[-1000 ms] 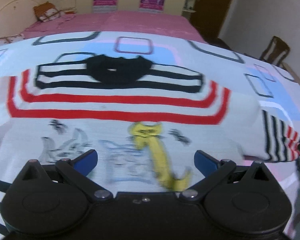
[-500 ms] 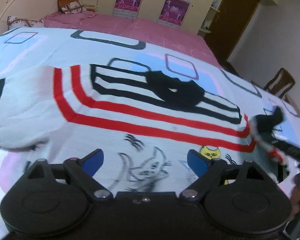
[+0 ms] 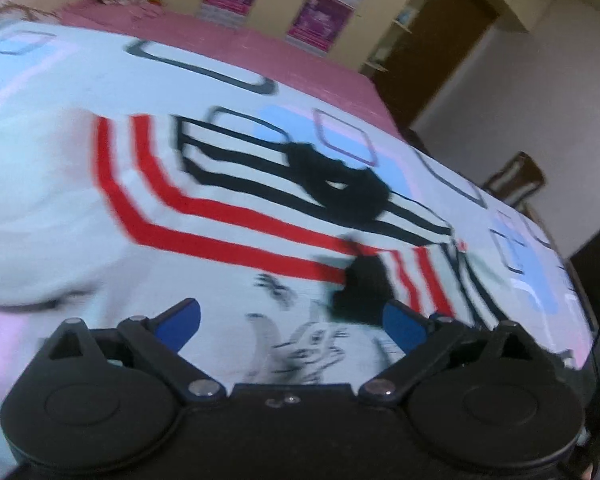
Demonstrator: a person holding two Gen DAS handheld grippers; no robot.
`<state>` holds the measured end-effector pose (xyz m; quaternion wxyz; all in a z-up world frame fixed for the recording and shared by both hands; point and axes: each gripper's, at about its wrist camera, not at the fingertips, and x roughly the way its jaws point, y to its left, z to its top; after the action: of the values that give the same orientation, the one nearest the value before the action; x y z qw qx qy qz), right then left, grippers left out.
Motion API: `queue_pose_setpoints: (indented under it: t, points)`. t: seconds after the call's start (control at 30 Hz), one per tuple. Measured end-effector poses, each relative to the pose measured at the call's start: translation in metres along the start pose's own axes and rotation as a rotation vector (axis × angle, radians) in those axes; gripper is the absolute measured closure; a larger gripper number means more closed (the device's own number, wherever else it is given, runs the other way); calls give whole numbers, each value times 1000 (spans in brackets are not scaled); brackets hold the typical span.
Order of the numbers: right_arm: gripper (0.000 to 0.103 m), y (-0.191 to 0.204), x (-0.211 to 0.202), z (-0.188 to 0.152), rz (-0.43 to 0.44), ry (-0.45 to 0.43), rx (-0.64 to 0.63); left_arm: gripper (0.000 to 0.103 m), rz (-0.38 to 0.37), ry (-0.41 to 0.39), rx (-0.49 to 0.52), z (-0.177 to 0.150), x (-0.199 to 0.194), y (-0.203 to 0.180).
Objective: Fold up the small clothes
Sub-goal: 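Carry the sleeve across the sweater body with the right gripper and release, then grasp the other striped sleeve cuff with the left gripper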
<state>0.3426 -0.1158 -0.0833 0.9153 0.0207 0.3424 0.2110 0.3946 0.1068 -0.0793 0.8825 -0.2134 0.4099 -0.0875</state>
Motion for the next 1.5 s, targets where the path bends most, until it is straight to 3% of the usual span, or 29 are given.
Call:
queue_pose_setpoints:
  t: [0.17, 0.23, 0.33, 0.4, 0.43, 0.47, 0.5, 0.57, 0.63, 0.73, 0.87, 1.13, 1.17, 1.2, 1.23, 1.27, 1.3, 1.33, 1.5]
  points:
    - [50, -33, -38, -7, -47, 0, 86, 8, -65, 47, 41, 1, 37, -18]
    - [52, -42, -46, -11, -82, 7, 102, 14, -82, 63, 61, 4, 53, -23]
    - [67, -69, -65, -22, -165, 11, 174, 32, -125, 85, 84, 9, 70, -29]
    - [68, -90, -73, -26, -233, -1, 248, 51, -139, 92, 110, 13, 77, -36]
    - [68, -98, -74, -26, -258, -6, 280, 54, -133, 100, 126, 14, 81, -40]
    - [68, -105, -73, -24, -278, -14, 306, 64, -138, 108, 142, 15, 83, -43]
    - [68, -111, -70, -22, -295, -18, 327, 81, -143, 118, 160, 15, 87, -47]
    - [68, -120, -61, -19, -305, -5, 350, 99, -137, 118, 182, 17, 86, -50]
    - [73, -121, -53, -16, -314, 3, 328, 99, -154, 45, 181, 25, 67, -47]
    - [81, -124, -52, -17, -318, 1, 331, 99, -81, -51, 183, 37, 36, -28]
    - [86, -131, -54, -22, -297, -19, 349, 99, -15, 20, 155, 34, 43, 6]
    - [86, -133, -51, -16, -259, 9, 310, 99, 8, 45, 165, 19, 56, 9]
    - [86, -135, -55, -15, -239, 11, 307, 98, 5, 49, 172, 19, 56, 9]
    - [86, -135, -61, -13, -228, 5, 306, 91, 5, 51, 180, 21, 54, 8]
    - [71, -137, -70, -12, -219, -7, 306, 83, 12, 43, 185, 21, 50, 8]
    - [45, -138, -79, -10, -223, -31, 305, 63, 22, 25, 194, 22, 46, 7]
    - [39, -140, -88, -7, -222, -77, 301, 41, 34, -1, 207, 22, 41, 6]
    - [39, -144, -92, 0, -206, -102, 301, 35, 47, -21, 217, 22, 41, 5]
    - [44, -198, -56, 41, -109, -158, 487, 55, 49, 0, 158, 33, 55, 14]
